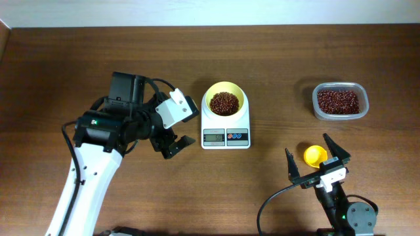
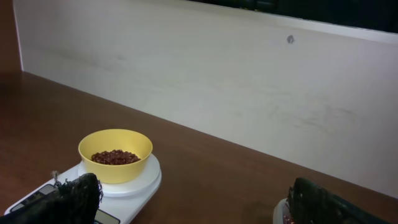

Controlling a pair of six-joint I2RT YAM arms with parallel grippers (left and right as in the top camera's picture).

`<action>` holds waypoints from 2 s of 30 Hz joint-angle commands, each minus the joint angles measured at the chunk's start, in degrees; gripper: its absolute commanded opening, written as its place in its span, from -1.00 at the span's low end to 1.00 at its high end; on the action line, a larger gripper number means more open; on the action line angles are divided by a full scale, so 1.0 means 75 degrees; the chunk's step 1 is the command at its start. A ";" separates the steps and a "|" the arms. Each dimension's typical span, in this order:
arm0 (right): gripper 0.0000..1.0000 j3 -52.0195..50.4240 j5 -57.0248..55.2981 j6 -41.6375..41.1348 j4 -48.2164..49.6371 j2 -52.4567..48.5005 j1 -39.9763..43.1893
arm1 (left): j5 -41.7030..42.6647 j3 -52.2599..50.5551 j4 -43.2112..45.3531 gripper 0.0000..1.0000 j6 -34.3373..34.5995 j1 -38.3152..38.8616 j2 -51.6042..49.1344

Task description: Scoop item into bowl and weigh 50g on scale

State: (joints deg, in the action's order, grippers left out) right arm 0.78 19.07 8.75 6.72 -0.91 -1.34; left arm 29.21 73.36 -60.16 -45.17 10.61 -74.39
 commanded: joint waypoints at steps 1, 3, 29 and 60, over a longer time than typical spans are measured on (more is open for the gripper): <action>0.98 -0.0061 -0.0172 -0.0082 -0.0015 0.0096 -0.0070 | 0.0134 -0.0035 0.0009 0.98 0.0093 0.0015 0.0006; 0.98 -0.0061 -0.0242 -0.0079 -0.0329 0.0096 -0.0070 | 0.0131 -0.0035 0.0009 0.98 0.0093 0.0015 0.0003; 0.98 -0.0061 -0.1032 -0.0254 -0.1419 0.0096 -0.0070 | 0.0134 -0.0035 0.0009 0.98 0.0096 0.0015 0.0003; 0.97 -0.0061 -0.1008 -0.0233 -0.1413 0.0096 -0.0070 | 0.0131 -0.0035 0.0009 0.98 0.0093 0.0015 0.0006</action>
State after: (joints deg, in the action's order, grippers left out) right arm 0.67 12.23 7.68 -3.29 -0.84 -1.34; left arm 29.21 73.36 -60.16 -45.17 10.61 -74.39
